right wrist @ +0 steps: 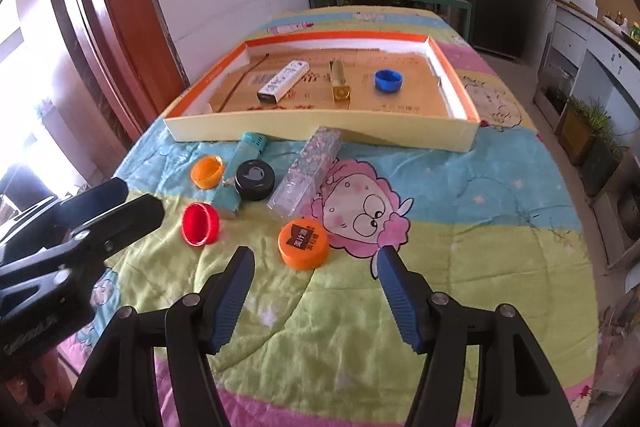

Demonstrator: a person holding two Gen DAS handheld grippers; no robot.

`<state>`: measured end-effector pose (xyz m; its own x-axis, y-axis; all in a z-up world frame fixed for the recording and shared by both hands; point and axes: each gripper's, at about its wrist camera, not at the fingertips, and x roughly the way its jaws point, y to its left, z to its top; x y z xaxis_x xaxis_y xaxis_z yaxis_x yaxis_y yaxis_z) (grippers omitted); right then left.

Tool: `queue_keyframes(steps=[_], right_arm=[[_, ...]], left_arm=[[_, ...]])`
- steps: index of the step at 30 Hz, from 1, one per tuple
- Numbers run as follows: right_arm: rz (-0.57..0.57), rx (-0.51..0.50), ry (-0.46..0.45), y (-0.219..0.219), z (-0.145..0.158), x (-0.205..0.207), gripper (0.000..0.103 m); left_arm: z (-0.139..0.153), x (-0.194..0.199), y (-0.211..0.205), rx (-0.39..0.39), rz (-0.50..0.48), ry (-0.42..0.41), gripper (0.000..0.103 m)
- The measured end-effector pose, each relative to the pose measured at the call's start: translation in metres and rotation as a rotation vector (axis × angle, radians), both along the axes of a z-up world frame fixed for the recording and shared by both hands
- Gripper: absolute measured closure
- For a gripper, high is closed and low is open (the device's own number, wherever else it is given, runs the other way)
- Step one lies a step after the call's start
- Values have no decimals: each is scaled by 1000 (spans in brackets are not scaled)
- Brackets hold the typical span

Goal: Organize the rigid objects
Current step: 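Grasp the red cap with the left gripper while the right gripper grasps the orange labelled cap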

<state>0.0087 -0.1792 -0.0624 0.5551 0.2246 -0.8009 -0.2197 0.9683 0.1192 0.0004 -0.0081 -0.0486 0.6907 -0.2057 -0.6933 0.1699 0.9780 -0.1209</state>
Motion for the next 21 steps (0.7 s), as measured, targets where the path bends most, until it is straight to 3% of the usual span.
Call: queue_keyframes(steps=[9,12,15,21], right_arm=[[18,-37,-7,10,-10,10,42],[23,-55,-17,13,-10,11,53],[27,-62,-23,13,-10,11,72],[28,-19,-16,2,-7,7,72]], left_arm=[[-8,3,5,-7,6,26,51],[-10,4,3,-5,-4,28,51],[-13,5,-1,-4,-22,38,51],[-22,12,-10,3,-57,71,51]])
